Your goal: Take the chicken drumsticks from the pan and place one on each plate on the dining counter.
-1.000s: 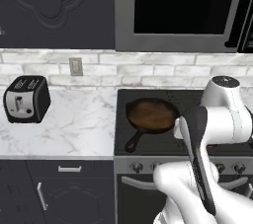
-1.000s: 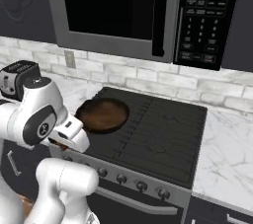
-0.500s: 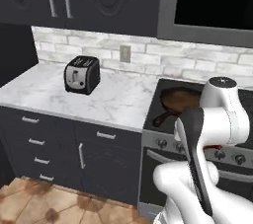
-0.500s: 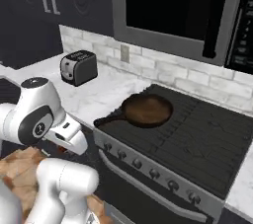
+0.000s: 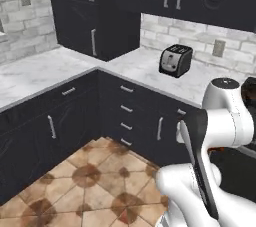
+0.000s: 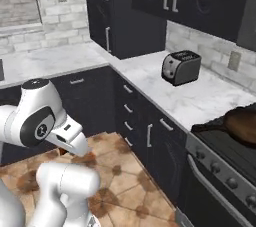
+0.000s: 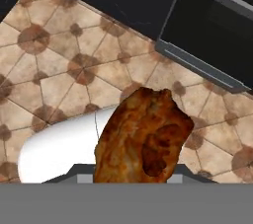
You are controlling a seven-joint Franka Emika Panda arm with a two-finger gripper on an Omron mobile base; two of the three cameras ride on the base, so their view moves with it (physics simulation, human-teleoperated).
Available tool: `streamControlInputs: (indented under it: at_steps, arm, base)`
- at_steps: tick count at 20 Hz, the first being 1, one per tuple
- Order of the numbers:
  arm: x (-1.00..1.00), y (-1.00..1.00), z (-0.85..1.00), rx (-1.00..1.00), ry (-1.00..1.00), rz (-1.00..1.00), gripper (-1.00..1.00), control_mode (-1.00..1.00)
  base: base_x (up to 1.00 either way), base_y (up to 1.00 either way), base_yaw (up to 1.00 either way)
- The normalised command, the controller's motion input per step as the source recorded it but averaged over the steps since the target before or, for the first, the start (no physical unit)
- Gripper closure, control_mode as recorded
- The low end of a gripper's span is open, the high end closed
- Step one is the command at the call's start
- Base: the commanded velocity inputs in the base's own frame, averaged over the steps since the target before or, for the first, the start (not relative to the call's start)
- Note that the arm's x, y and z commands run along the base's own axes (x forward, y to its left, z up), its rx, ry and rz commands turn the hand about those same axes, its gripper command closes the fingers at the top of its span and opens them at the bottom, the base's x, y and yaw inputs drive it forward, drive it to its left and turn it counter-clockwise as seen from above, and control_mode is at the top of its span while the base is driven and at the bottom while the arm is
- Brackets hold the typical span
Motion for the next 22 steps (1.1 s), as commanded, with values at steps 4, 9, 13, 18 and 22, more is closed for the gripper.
streamControlInputs:
  at_steps: [4,9,13,18,22]
  arm:
    - [0.00,0.00,0.00,0.00,0.00,0.00,1.00,1.00]
    - [0.00,0.00,0.00,0.00,0.00,0.00,1.00,1.00]
    - [0.00,0.00,0.00,0.00,0.00,0.00,1.00,1.00]
    - [0.00,0.00,0.00,0.00,0.00,0.00,1.00,1.00]
    - [0.00,0.00,0.00,0.00,0.00,0.00,1.00,1.00]
  base:
    - [-0.33,1.00,0.47]
    - [-0.30,1.00,0.48]
    - [-0.12,1.00,0.37]
    - [-0.03,1.00,0.38]
    - [0.00,1.00,0.40]
